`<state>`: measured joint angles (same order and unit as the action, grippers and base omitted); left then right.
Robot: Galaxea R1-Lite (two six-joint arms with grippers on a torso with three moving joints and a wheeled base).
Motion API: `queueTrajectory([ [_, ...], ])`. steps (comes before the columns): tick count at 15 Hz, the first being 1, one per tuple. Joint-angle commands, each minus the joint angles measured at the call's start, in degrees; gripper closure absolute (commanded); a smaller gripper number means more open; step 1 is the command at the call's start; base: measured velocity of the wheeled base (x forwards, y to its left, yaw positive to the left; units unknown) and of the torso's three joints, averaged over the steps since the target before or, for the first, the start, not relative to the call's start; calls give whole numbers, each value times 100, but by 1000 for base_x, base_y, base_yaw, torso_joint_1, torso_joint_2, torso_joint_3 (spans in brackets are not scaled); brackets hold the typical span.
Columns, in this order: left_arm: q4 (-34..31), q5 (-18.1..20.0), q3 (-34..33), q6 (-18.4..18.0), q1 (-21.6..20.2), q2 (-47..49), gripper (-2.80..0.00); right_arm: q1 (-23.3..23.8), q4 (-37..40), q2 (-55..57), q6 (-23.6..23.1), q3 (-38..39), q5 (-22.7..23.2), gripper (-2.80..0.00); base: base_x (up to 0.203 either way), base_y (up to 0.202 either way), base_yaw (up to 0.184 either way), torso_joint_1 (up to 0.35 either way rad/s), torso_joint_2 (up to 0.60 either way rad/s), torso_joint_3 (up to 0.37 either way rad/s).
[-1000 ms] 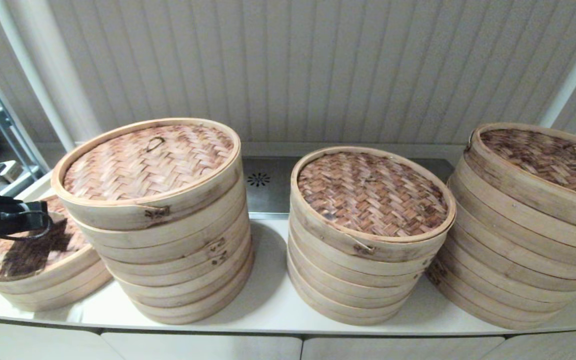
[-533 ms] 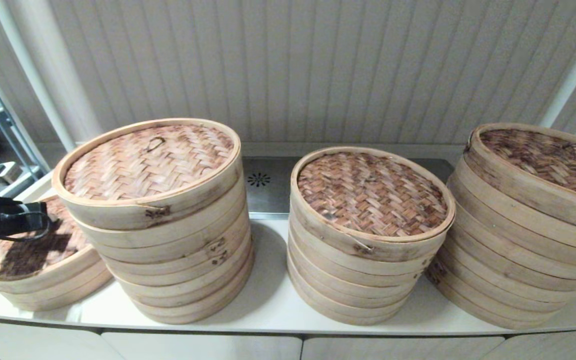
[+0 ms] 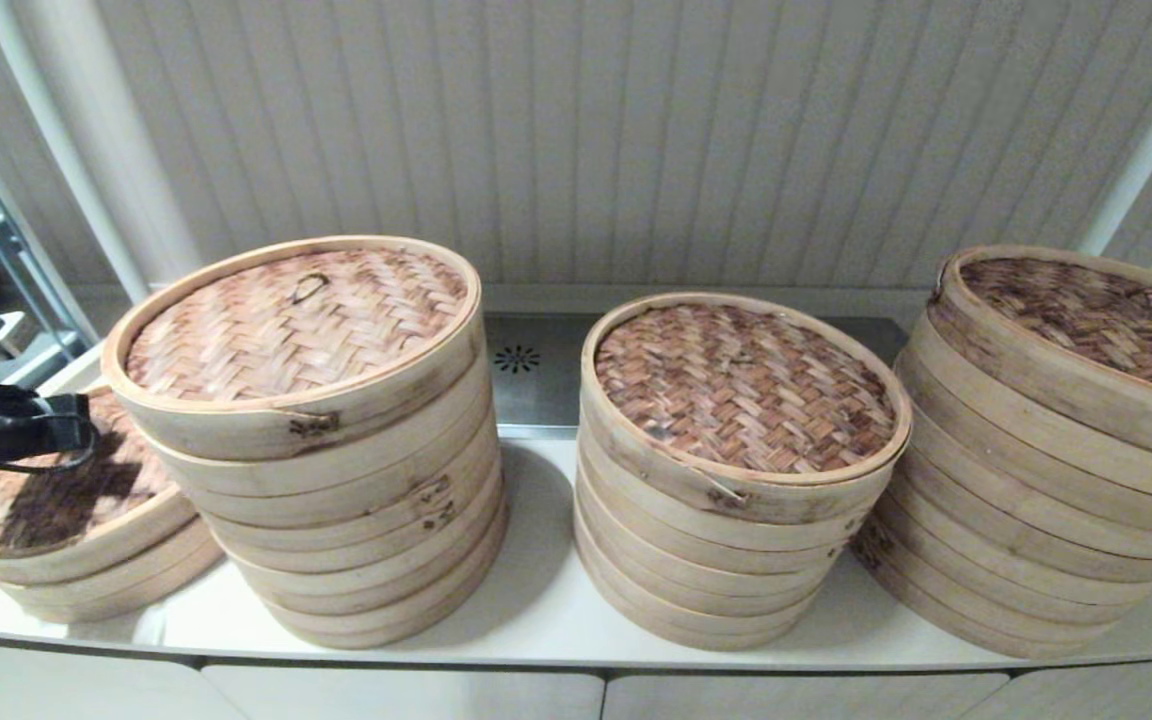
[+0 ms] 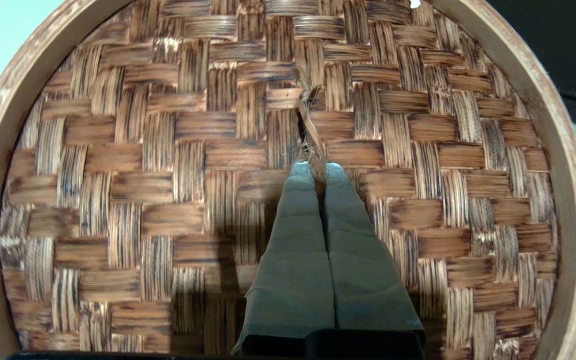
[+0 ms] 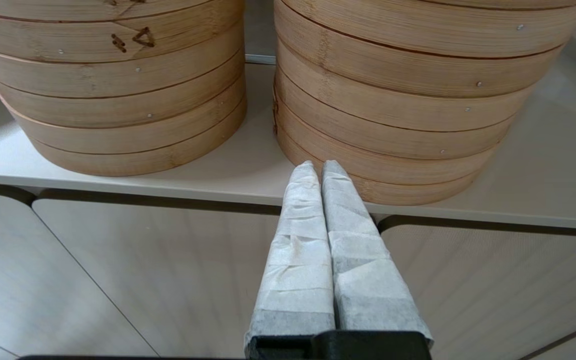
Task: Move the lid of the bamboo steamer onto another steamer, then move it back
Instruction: Pick up the steamer
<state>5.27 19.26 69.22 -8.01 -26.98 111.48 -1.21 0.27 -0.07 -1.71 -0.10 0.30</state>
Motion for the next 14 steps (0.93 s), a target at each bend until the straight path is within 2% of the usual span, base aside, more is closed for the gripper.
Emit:
queueTrajectory([
  [1, 36, 16, 37, -7, 0, -184, 0, -2, 0, -10, -5, 1, 5, 0, 0, 0, 0, 0, 0, 0],
  [14, 9, 7, 372, 511, -9, -742, 0, -2, 0, -10, -5, 1, -3, 0, 0, 0, 0, 0, 0, 0],
])
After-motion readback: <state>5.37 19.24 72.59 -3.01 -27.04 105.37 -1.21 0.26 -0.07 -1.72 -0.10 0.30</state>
